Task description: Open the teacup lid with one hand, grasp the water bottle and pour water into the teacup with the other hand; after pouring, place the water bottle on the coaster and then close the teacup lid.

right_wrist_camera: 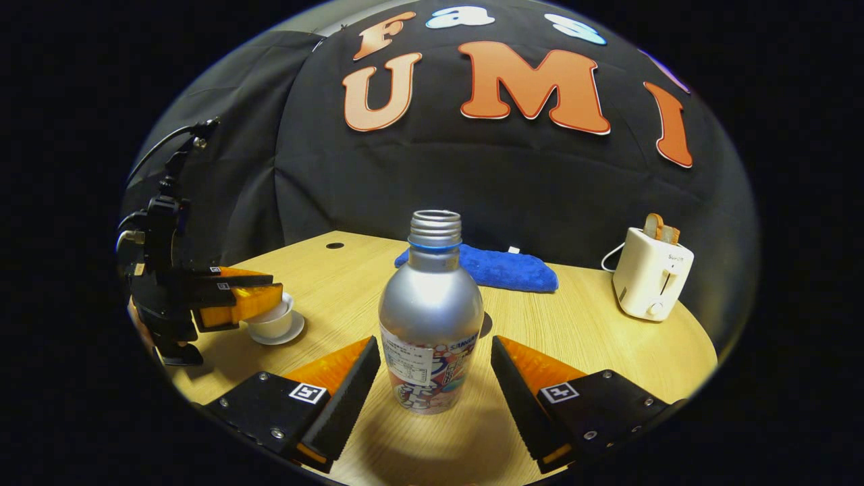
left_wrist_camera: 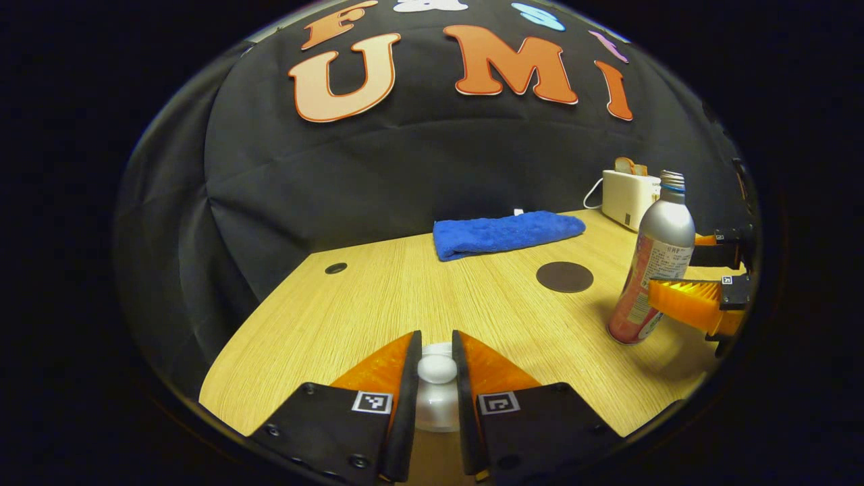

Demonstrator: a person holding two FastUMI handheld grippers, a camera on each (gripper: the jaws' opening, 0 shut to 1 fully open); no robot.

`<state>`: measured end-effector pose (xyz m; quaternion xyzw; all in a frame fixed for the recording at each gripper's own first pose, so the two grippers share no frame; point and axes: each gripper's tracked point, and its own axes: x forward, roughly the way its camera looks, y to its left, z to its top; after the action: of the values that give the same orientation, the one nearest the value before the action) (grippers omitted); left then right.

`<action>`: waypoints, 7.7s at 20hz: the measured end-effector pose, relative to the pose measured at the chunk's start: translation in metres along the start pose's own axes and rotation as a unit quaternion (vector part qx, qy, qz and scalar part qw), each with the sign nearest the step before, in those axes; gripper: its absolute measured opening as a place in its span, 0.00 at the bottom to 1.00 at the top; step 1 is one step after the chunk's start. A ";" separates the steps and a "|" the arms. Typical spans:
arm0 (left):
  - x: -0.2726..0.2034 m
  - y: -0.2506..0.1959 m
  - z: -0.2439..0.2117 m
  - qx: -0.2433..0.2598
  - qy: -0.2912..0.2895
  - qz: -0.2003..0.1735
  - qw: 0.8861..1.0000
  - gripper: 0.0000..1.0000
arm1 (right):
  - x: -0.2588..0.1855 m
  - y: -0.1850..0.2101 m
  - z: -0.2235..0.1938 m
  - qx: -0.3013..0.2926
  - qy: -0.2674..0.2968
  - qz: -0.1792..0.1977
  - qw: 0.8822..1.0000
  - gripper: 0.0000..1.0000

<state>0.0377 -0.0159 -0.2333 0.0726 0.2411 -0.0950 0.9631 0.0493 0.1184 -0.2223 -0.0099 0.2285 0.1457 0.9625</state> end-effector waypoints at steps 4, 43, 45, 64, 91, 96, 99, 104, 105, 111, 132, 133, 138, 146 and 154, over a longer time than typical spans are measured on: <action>0.002 0.003 0.003 -0.014 -0.009 0.003 1.000 0.33 | 0.002 0.002 -0.002 0.009 0.006 0.009 1.000 0.96; -0.078 0.138 -0.020 -0.069 -0.066 0.090 0.991 0.32 | 0.011 0.048 0.047 -0.389 0.059 -0.010 0.919 0.78; -0.080 0.142 -0.023 -0.071 -0.064 0.092 0.991 0.32 | 0.015 0.058 0.042 -0.405 0.066 0.006 0.912 0.78; -0.085 0.168 -0.050 -0.087 -0.049 0.105 0.989 0.32 | 0.034 0.067 0.041 -0.570 0.055 -0.001 0.820 0.78; -0.088 0.174 -0.059 -0.086 -0.040 0.111 0.989 0.32 | 0.034 0.073 0.101 -0.729 -0.055 -0.105 0.674 0.78; -0.089 0.174 -0.060 -0.085 -0.041 0.110 0.989 0.32 | 0.031 0.080 0.113 -0.748 -0.080 -0.119 0.648 0.77; -0.090 0.174 -0.059 -0.085 -0.041 0.110 0.989 0.32 | 0.031 0.081 0.115 -0.755 -0.088 -0.126 0.638 0.77; -0.090 0.174 -0.059 -0.085 -0.042 0.111 0.989 0.32 | 0.030 0.082 0.120 -0.767 -0.106 -0.142 0.617 0.77; -0.090 0.173 -0.060 -0.084 -0.041 0.111 0.989 0.32 | 0.030 0.082 0.122 -0.770 -0.109 -0.146 0.612 0.77; -0.091 0.173 -0.059 -0.083 -0.042 0.109 0.990 0.32 | 0.028 0.084 0.133 -0.789 -0.132 -0.168 0.577 0.77; -0.091 0.171 -0.059 -0.076 -0.043 0.104 0.991 0.29 | 0.024 0.090 0.148 -0.813 -0.170 -0.195 0.521 0.77; -0.091 0.171 -0.058 -0.076 -0.043 0.104 0.991 0.32 | 0.025 0.090 0.148 -0.813 -0.172 -0.196 0.521 0.77; -0.092 0.170 -0.057 -0.074 -0.045 0.105 0.991 0.33 | 0.023 0.091 0.149 -0.813 -0.181 -0.204 0.514 0.77; -0.094 0.168 -0.057 -0.070 -0.045 0.103 0.991 0.32 | 0.029 0.098 0.141 -0.827 -0.182 -0.188 0.498 0.77; -0.097 0.170 -0.052 -0.071 -0.056 0.104 0.990 0.29 | 0.034 0.111 0.118 -0.818 -0.179 -0.170 0.520 0.77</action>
<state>-0.0326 0.1728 -0.2169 0.0230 0.1845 0.0190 0.9824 0.0981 0.2436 -0.1267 -0.8050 -0.1745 0.1011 0.5580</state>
